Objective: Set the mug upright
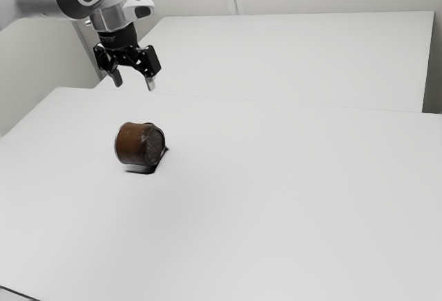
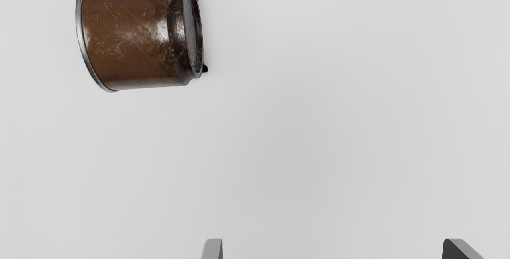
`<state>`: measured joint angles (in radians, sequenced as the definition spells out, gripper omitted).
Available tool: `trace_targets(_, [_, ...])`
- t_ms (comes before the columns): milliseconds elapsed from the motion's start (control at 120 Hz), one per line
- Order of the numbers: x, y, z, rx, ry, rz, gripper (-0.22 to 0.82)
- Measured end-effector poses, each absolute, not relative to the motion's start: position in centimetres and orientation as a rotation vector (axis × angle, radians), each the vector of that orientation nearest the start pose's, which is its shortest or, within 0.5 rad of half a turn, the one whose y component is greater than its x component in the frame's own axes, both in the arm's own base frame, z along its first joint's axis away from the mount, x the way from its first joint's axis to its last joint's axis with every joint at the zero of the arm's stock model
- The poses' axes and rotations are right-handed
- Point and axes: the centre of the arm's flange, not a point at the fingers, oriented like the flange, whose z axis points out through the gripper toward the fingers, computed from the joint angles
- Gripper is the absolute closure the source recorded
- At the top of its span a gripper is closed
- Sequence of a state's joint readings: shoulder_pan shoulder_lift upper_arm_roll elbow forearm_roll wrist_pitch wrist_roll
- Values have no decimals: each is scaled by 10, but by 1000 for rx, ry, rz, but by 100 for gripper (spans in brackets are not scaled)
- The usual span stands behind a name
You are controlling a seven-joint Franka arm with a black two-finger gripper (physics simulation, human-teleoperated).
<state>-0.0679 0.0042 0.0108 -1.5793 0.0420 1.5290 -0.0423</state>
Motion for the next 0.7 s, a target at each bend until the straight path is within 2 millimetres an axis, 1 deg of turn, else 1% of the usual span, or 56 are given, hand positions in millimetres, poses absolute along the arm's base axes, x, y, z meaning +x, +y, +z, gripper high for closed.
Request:
trace_targets(225, [560,-27,614,-3097,16,74,0])
trace_targets(317, [569,-19,611,-3095,-5,77,0])
trace_targets(392, [574,0,608,-3095,-57,88,0])
trace_targets(525, [582,48,597,-3107,-168,115,0])
trace_targets(600, [590,71,590,-3124,-209,129,0])
trace_targets(700, [598,98,570,-3153,-239,172,0])
